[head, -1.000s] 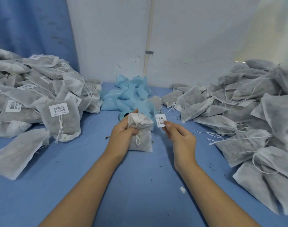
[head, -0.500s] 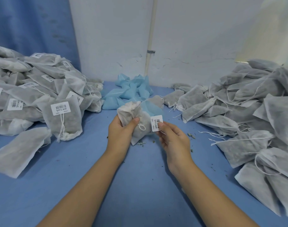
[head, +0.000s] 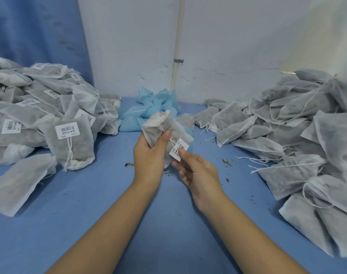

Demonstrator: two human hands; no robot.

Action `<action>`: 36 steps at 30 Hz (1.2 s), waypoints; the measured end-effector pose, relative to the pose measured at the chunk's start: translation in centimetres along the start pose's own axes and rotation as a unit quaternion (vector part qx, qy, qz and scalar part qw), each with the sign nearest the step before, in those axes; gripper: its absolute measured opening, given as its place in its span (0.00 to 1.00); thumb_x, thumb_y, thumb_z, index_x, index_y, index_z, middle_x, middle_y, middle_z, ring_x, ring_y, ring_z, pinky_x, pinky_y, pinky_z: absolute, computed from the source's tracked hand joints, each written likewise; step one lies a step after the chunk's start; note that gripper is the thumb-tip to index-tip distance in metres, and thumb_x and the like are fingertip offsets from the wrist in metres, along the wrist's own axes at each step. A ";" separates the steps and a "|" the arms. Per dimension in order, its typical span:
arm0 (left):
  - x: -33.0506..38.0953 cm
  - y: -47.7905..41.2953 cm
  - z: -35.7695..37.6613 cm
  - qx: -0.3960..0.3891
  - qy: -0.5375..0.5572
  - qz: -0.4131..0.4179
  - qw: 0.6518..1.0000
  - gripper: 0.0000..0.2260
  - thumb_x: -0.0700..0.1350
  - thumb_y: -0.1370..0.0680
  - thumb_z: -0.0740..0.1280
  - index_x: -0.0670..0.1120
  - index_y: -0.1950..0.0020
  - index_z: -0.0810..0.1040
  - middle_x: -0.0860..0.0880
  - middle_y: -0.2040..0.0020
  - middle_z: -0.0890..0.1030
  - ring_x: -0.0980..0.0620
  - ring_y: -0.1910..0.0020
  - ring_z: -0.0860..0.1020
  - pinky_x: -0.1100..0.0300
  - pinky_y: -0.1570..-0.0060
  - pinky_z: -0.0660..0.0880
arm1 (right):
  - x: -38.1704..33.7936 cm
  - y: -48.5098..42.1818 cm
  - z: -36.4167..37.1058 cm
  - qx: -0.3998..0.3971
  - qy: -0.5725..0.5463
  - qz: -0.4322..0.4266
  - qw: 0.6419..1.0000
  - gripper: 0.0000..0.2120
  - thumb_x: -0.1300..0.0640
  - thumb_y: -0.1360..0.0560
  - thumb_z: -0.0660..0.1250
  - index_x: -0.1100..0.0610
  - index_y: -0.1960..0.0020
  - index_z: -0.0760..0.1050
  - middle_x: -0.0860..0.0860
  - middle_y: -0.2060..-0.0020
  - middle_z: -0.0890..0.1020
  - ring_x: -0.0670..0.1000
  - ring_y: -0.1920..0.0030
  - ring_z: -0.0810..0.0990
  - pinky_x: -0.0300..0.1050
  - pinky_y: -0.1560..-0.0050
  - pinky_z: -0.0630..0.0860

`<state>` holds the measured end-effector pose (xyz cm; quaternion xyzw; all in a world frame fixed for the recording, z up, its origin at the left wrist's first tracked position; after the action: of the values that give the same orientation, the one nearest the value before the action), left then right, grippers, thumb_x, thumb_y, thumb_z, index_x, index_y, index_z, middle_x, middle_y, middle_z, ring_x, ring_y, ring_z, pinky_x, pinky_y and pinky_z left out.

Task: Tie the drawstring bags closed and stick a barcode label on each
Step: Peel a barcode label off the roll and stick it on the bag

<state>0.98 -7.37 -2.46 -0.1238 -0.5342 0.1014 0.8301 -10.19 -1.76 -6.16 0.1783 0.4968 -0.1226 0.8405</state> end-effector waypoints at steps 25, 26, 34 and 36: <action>-3.1 0.4 0.7 -0.221 -0.052 -0.208 0.951 0.07 0.47 0.28 0.72 0.47 0.53 0.84 0.49 0.53 0.85 0.54 0.52 0.83 0.65 0.58 0.79 | -1.4 -0.6 -0.8 -0.010 -0.062 -0.074 0.995 0.07 0.56 0.26 0.70 0.56 0.50 0.76 0.50 0.57 0.84 0.45 0.58 0.83 0.36 0.60 0.77; -3.0 0.4 0.6 -0.224 -0.042 -0.215 0.950 0.08 0.49 0.30 0.73 0.47 0.54 0.84 0.49 0.52 0.85 0.54 0.52 0.83 0.66 0.59 0.78 | -1.4 -0.6 -0.8 -0.012 -0.064 -0.075 0.995 0.06 0.56 0.27 0.70 0.56 0.51 0.76 0.50 0.57 0.84 0.45 0.58 0.83 0.36 0.60 0.77; -2.8 0.0 0.1 -0.220 -0.080 -0.223 0.946 0.13 0.56 0.35 0.73 0.47 0.61 0.82 0.48 0.71 0.79 0.53 0.75 0.74 0.65 0.75 0.71 | -1.5 -0.8 -1.0 -0.008 -0.034 -0.089 0.995 0.02 0.56 0.26 0.70 0.54 0.56 0.77 0.47 0.61 0.83 0.43 0.62 0.81 0.34 0.63 0.75; -2.8 0.1 0.0 -0.210 -0.063 -0.238 0.946 0.10 0.51 0.29 0.71 0.44 0.60 0.80 0.48 0.74 0.76 0.54 0.77 0.72 0.66 0.78 0.69 | -1.3 -0.9 -1.0 -0.006 -0.001 -0.078 0.997 0.03 0.54 0.27 0.70 0.52 0.56 0.77 0.46 0.62 0.83 0.43 0.62 0.80 0.34 0.61 0.74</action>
<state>-0.20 -8.11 -4.89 -0.1581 -0.6083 -0.2062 0.7500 -11.97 -2.05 -5.61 0.1338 0.5095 -0.1849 0.8297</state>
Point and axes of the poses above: each hand's wrist, its own y-axis away from the middle knuckle, its own z-axis out of the palm, x = y × z, the point moved 6 cm from there along -y, towards the middle knuckle
